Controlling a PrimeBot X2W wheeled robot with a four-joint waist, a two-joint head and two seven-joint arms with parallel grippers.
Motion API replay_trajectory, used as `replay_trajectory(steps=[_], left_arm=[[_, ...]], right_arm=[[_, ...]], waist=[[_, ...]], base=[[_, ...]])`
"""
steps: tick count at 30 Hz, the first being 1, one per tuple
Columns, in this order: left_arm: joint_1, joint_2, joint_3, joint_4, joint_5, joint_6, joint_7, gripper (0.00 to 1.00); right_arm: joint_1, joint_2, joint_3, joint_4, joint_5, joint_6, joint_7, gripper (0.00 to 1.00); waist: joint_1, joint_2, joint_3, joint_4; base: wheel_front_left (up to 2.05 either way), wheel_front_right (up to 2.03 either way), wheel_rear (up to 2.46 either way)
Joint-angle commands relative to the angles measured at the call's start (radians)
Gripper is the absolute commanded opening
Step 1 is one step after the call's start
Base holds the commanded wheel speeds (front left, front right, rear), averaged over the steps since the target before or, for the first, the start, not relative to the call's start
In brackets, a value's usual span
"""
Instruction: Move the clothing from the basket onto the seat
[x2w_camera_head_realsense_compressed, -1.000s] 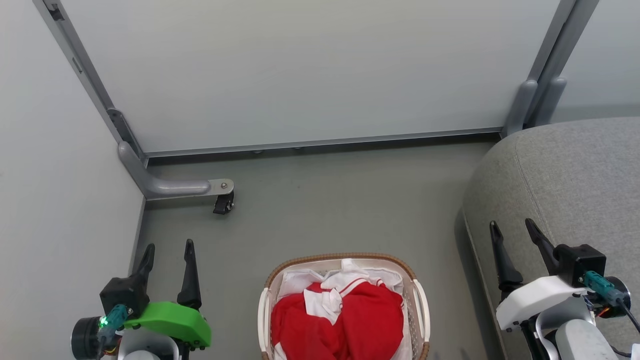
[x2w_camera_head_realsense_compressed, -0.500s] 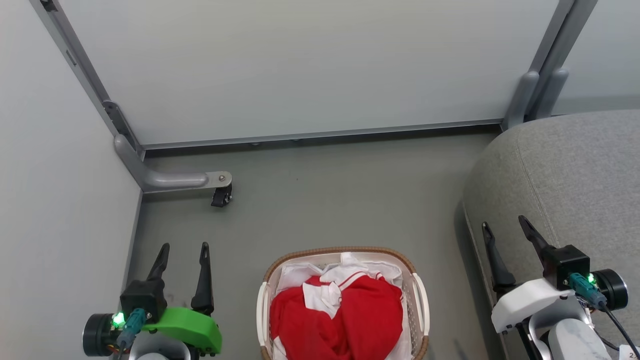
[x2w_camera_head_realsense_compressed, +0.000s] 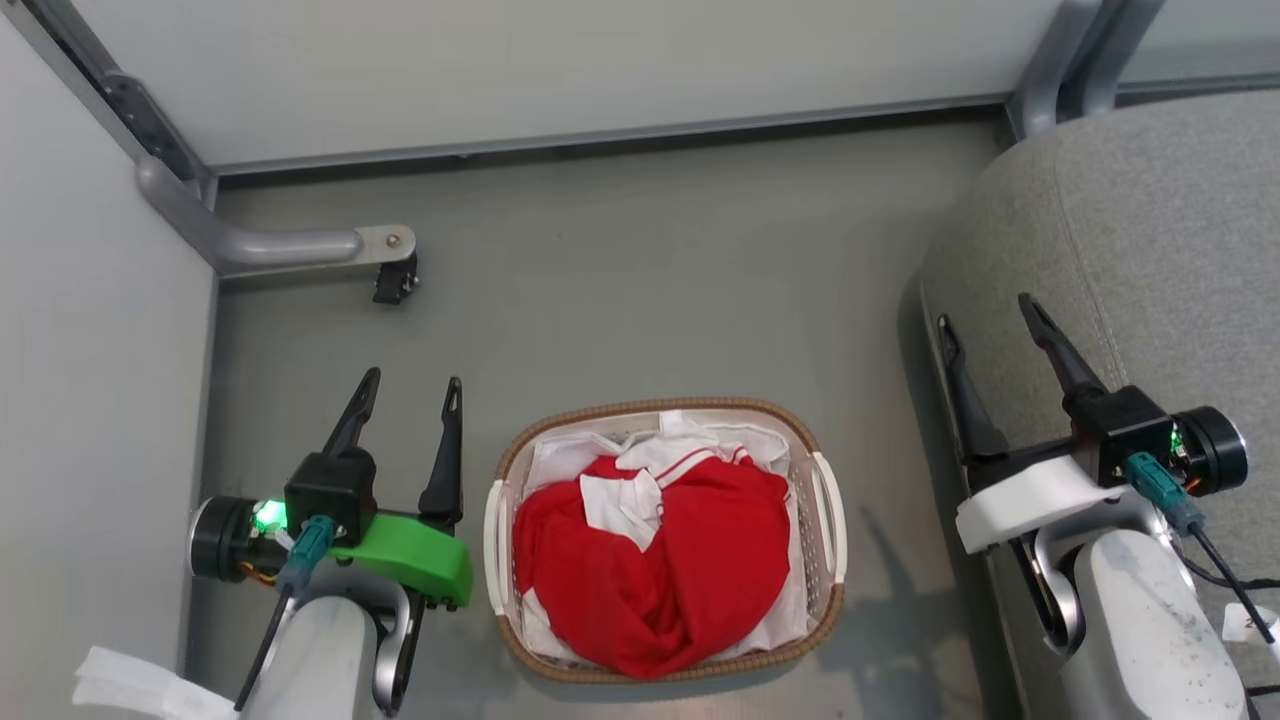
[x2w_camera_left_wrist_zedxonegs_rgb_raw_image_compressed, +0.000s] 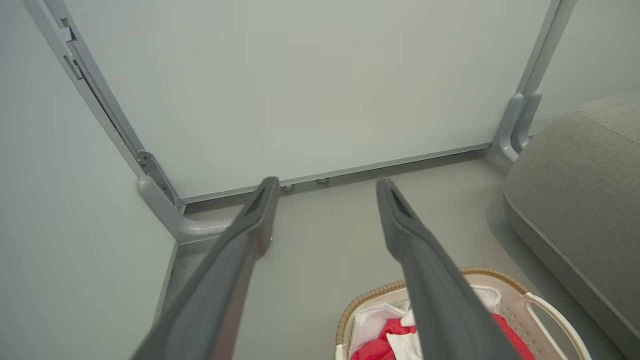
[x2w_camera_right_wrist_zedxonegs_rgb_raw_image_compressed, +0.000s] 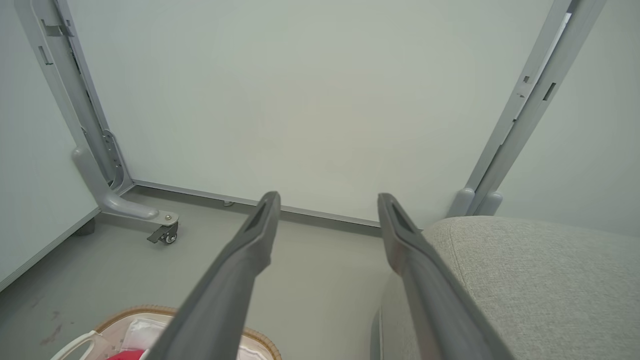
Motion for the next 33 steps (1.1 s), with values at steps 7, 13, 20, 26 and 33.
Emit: replay_trajectory(steps=[7, 13, 20, 26, 33], left_arm=[[-0.12, 0.001, -0.032, 0.046, 0.003, -0.011, -0.002, 1.0], [-0.208, 0.001, -0.084, 0.079, -0.002, -0.015, -0.002, 1.0], [-0.29, 0.008, -0.161, 0.131, -0.027, -0.017, -0.002, 1.0], [-0.364, 0.034, -0.243, 0.211, -0.084, -0.018, -0.002, 1.0], [-0.441, 0.048, -0.318, 0.346, -0.164, -0.017, -0.002, 1.0]], right_arm=[[-0.084, 0.001, 0.015, -0.049, 0.021, -0.001, -0.005, 1.0], [-0.14, 0.001, 0.015, -0.087, 0.062, -0.001, -0.005, 1.0], [-0.191, 0.001, 0.032, -0.124, 0.1, -0.001, -0.005, 1.0], [-0.23, 0.002, 0.049, -0.16, 0.134, -0.001, -0.005, 1.0], [-0.257, 0.001, 0.062, -0.191, 0.154, -0.001, -0.005, 1.0]], waist=[[-0.0001, 0.0, 0.221, -0.09], [-0.0001, 0.0, 0.33, -0.128], [-0.0001, 0.0, 0.434, -0.171], [-0.0001, 0.0, 0.518, -0.211], [-0.0001, 0.0, 0.588, -0.25]], base=[[0.0, 0.0, 0.0], [0.0, 0.0, 0.0], [0.0, 0.0, 0.0], [0.0, 0.0, 0.0], [0.0, 0.0, 0.0]])
